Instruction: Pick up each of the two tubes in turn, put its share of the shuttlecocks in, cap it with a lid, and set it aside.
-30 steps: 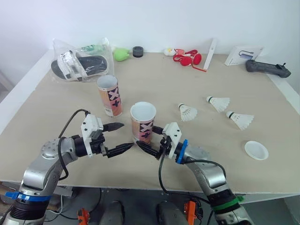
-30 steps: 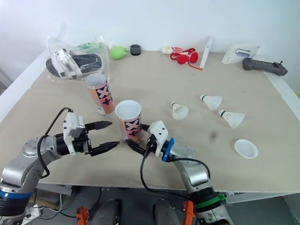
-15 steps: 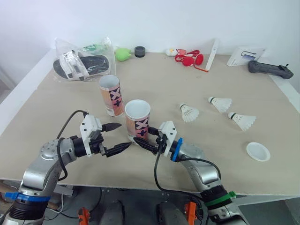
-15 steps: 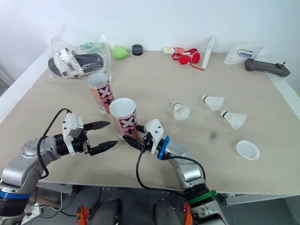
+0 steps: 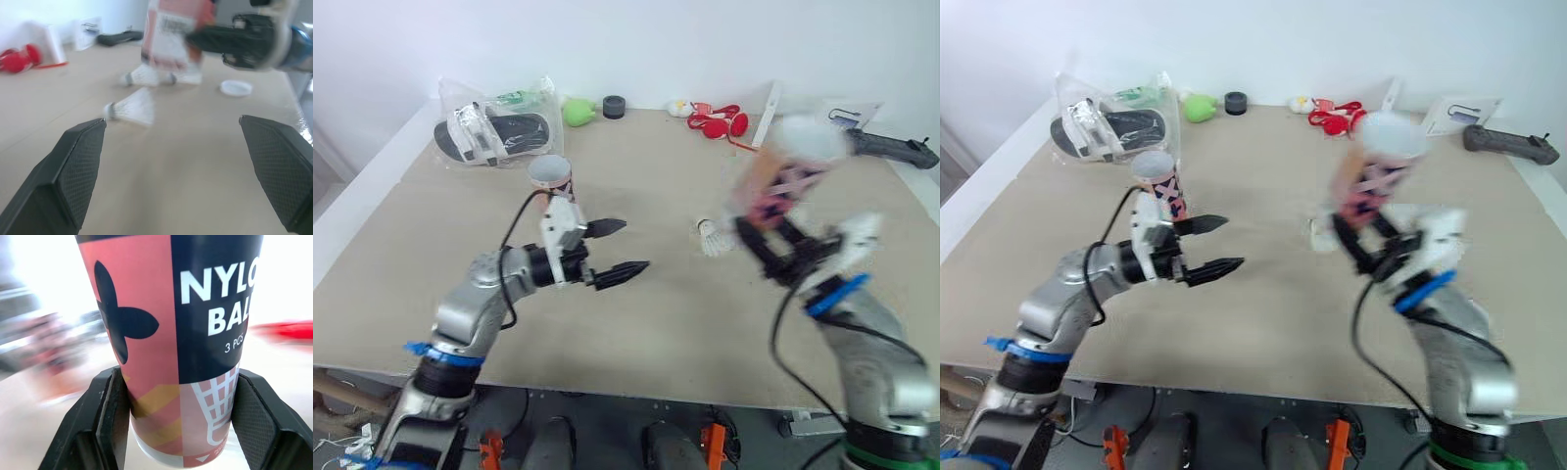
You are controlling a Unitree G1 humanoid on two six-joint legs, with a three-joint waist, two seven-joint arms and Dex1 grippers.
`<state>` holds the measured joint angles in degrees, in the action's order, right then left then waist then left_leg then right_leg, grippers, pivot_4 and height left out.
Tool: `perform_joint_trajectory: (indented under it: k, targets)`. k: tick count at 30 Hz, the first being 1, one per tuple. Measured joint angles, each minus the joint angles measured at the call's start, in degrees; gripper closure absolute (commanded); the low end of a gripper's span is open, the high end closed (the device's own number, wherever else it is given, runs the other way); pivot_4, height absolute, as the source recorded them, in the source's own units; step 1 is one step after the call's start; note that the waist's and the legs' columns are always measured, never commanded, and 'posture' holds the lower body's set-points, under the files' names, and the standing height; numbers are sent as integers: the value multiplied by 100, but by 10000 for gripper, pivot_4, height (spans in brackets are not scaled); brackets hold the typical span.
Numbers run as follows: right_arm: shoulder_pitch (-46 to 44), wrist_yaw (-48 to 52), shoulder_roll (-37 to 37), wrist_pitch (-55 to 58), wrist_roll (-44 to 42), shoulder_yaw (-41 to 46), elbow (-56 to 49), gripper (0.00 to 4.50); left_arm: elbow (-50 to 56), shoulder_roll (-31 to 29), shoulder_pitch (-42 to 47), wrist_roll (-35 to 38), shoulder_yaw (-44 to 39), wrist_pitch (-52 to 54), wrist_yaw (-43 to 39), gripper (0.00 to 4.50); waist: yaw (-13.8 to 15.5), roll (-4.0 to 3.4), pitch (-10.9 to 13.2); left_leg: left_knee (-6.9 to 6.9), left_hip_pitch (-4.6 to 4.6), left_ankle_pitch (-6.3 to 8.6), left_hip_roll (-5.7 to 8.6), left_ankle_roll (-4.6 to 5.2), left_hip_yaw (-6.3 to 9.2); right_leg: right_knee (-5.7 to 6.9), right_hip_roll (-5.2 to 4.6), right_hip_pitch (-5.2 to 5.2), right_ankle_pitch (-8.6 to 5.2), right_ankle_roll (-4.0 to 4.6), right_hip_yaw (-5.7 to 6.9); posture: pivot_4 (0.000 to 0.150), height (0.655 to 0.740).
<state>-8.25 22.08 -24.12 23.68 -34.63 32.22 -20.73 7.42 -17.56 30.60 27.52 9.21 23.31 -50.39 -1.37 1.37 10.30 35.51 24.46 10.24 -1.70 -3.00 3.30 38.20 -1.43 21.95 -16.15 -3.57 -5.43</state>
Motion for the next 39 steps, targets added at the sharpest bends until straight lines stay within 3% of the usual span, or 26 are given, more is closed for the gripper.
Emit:
perform_joint_trajectory:
  k: [7,13,22,24,26,28,29,39]
  targets:
    - [212,-738,-484,-1177,709,1433,2279,18098,-244,746,143,-262,473,-235,52,0,-19,-20,-7,-5,-14,4,3,8,-22,0,1,0,0,0,-29,1500,7400]
    - [-60,-800,-746,-2174,1132,1463,4048,18098,-327,1089,192,-476,736,-357,138,0,-154,-47,-21,-4,-36,-1,3,18,-46,1,3,-8,7,-24,-56,1500,7400]
    - [-654,-851,-777,-3304,1289,1260,5940,18098,-356,1131,122,-637,829,-419,225,0,-169,-51,-21,7,-45,-21,7,43,-77,-8,2,-15,32,-71,-94,1500,7400]
    - [-713,-850,-779,-3497,1290,1241,6129,18098,-356,1121,121,-650,829,-419,235,0,-170,-48,-19,11,-46,-21,7,43,-77,-10,3,-19,35,-73,-94,1500,7400]
    - [-718,-848,-779,-3654,1288,1180,6213,8574,-357,1099,122,-660,827,-419,237,0,-170,-47,-19,14,-47,-21,7,43,-77,-10,3,-21,36,-75,-95,1500,7400]
    - [-702,-848,-778,-3696,1287,1143,6275,1973,-357,1085,123,-663,824,-419,237,0,-170,-46,-19,14,-47,-21,7,43,-76,-10,3,-22,36,-75,-95,1500,7400]
    - [-648,-844,-756,-3697,1285,1096,6281,826,-357,1081,123,-664,824,-420,235,0,-169,-47,-19,13,-46,-21,7,43,-76,-10,3,-21,35,-74,-94,1500,7400]
    - [307,-897,-294,-3566,1050,1018,4926,826,-496,1047,174,-660,765,-434,213,0,-153,-48,-20,3,-45,-20,6,43,-72,-13,3,-20,29,-72,-91,1500,7400]
